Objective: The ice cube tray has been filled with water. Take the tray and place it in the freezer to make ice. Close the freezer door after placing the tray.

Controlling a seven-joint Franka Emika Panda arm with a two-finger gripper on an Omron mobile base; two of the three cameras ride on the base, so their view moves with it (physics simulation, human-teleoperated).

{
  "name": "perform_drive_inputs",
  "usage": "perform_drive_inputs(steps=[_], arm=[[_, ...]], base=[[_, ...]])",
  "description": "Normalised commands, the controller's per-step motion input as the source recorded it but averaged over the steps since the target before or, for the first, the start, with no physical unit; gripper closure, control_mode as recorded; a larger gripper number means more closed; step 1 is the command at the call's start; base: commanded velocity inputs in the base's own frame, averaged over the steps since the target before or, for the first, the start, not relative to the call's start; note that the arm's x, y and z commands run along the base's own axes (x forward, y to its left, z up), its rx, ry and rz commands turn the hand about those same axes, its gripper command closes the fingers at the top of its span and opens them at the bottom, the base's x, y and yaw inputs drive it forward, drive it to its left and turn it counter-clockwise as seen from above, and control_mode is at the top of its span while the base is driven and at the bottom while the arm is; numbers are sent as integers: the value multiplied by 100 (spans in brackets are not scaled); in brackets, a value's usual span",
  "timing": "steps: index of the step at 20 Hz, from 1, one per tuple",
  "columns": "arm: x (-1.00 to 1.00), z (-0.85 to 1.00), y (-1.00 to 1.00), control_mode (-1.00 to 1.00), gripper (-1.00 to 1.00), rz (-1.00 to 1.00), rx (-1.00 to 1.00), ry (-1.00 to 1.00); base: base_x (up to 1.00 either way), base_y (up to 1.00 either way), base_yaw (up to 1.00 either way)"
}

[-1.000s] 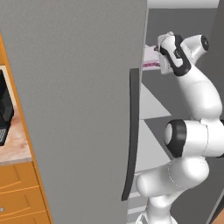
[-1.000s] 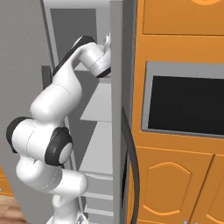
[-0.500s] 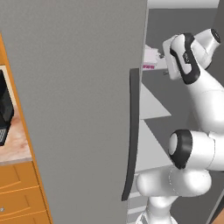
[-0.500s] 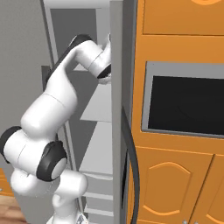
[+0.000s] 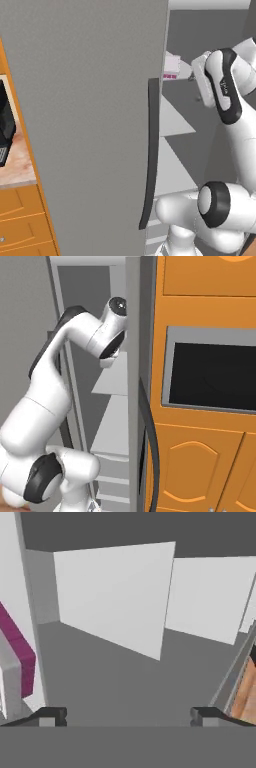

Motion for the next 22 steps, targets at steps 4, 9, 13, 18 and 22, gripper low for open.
perform_drive_inputs(steps=[4,9,13,18,22], arm=[[-60,-10,33,-100,-100,-8,-5,13],[-55,-10,11,-100,-100,-12,-1,15],[-65,-15,0,-100,-100,-13,0,8],[-62,-19,0,-100,-100,-9,0,2],[-52,-17,0,-100,-100,-3,0,0]], base=[[0,0,0],[0,0,0],[0,0,0],[0,0,0],[0,0,0]])
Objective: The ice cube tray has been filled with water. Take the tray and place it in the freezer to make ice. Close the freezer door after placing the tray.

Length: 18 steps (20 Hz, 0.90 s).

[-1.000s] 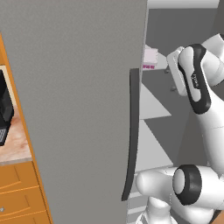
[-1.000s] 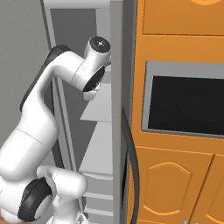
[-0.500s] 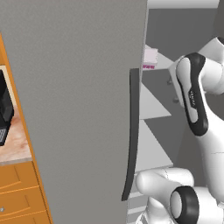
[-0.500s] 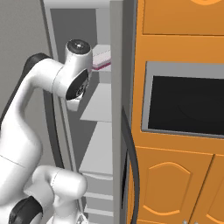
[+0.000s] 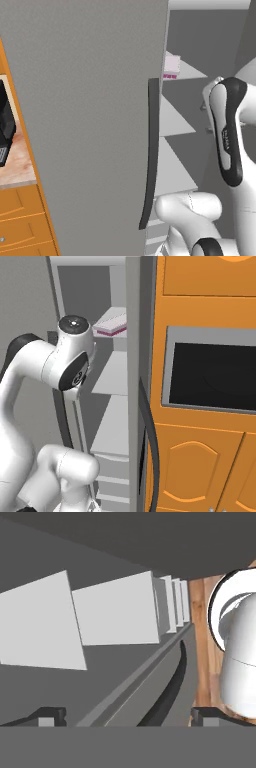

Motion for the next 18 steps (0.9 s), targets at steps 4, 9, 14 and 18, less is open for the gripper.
perform_drive_inputs(steps=[4,9,14,18], arm=[[-41,-19,0,-100,-100,0,0,0],[-25,-27,3,-100,-100,0,0,4],[-18,-23,5,-100,-100,0,-1,1],[-44,-9,0,-100,-100,0,0,-2]], base=[[0,0,0],[0,0,0],[0,0,0],[0,0,0]])
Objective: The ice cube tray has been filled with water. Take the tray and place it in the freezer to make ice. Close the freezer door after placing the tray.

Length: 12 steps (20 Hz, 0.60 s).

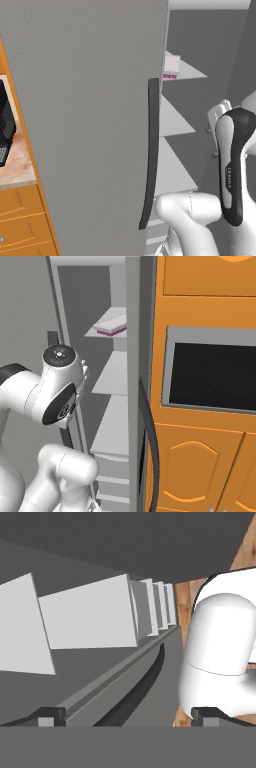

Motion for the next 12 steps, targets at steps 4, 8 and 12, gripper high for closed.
perform_drive_inputs(steps=[4,8,12], arm=[[-51,-6,0,-100,-100,0,0,-8],[-53,-5,0,-100,-100,0,0,-12],[-39,0,0,-100,-100,0,0,-11]], base=[[0,0,0],[0,0,0],[0,0,0]])
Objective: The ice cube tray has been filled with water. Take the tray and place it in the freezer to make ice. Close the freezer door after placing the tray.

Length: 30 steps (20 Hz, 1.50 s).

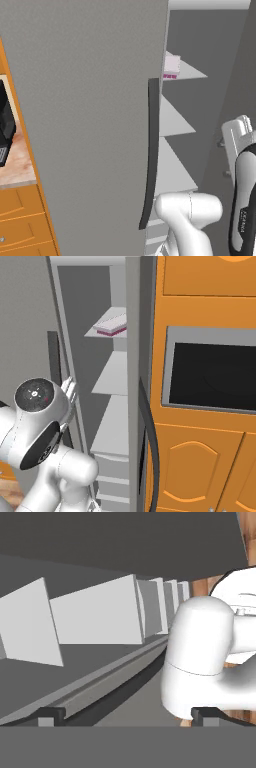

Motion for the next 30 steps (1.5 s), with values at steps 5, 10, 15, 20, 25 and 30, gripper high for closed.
perform_drive_inputs(steps=[5,10,15,20,25,30], arm=[[-16,6,0,-100,-100,0,0,-8],[-42,2,0,-100,-100,0,0,0],[-51,0,0,-100,-100,0,0,0],[-34,0,0,100,-100,0,0,0],[0,0,0,100,-100,0,0,0],[0,0,0,100,-100,0,0,0]], base=[[0,0,0],[0,0,0],[0,0,0],[-26,0,0],[-58,0,0],[-8,0,0]])
